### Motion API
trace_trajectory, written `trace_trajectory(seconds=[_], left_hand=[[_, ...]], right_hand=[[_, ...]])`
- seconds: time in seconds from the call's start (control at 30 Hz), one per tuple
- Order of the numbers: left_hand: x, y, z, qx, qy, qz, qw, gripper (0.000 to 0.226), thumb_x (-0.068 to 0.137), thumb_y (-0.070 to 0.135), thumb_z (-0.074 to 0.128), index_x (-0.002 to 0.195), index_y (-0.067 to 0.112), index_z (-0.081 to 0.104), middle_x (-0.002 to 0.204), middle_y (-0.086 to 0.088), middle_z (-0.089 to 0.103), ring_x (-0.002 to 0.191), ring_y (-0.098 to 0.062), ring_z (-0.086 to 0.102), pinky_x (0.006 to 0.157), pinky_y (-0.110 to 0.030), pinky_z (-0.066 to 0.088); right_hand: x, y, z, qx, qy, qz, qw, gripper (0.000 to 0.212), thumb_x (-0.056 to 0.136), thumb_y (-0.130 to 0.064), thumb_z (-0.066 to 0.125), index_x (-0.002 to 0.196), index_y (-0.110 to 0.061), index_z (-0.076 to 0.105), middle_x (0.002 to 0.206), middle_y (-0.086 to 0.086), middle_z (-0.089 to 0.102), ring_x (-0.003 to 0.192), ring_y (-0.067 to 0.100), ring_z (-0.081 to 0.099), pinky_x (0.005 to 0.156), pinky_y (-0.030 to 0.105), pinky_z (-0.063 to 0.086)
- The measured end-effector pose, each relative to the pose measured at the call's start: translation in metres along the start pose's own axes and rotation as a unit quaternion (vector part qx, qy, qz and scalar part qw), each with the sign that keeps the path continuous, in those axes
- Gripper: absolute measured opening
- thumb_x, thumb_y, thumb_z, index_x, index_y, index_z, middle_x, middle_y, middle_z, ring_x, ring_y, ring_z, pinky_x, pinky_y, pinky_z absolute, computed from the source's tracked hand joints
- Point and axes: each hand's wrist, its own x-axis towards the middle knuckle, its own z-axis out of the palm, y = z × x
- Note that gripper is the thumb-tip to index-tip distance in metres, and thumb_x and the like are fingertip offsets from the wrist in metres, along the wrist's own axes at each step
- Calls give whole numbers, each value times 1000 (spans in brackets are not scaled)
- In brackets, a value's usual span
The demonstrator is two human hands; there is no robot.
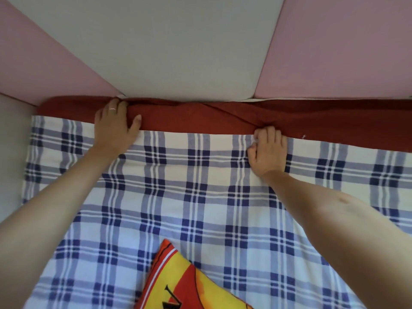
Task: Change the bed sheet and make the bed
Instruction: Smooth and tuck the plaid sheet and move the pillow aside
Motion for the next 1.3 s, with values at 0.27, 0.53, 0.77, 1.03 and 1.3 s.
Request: trace_trajectory(seconds=[0.27, 0.53, 0.77, 1.03, 1.3], left_hand=[[22, -13, 6, 8, -56, 51, 997, 64, 75, 34, 21, 119, 0, 53, 122, -24, 57, 110, -36, 53, 94, -42, 29], [45, -13, 2, 84, -112, 91, 986, 60, 89, 40, 18, 114, 4, 60, 107, -25, 65, 105, -35, 57, 95, -38, 32], [42, 9, 16, 84, -32, -28, 996, 47, 100, 32, 31, 102, -2, 62, 96, -29, 64, 97, -40, 57, 98, -42, 28], [9, 60, 11, -64, 60, 151, 985, 49, 90, 39, 34, 112, 5, 61, 108, -17, 65, 99, -35, 60, 89, -42, 41], [16, 82, 17, -6, -28, 169, 985, 79, 76, 66, 17, 110, 10, 61, 93, -13, 68, 95, -31, 61, 86, -37, 36]], right_hand=[[0, -1, 0, -2, 0, 0, 1000, 23, 79, -26, 40, 95, -10, 48, 92, 13, 48, 81, 25, 37, 75, 36, 26], [0, -2, 0, 1, 1, 3, 1000, 23, 78, -25, 40, 94, -10, 49, 92, 12, 49, 81, 25, 38, 76, 35, 27], [2, -1, 1, 7, 6, 2, 1000, 24, 77, -24, 40, 93, -10, 50, 91, 11, 49, 81, 23, 36, 75, 34, 26], [1, -2, 0, 10, 6, -1, 1000, 23, 77, -24, 40, 93, -10, 49, 91, 11, 49, 81, 22, 34, 75, 34, 27], [2, -3, -1, 5, -7, 4, 1000, 23, 77, -24, 40, 92, -9, 50, 90, 12, 49, 81, 25, 38, 75, 35, 28]])
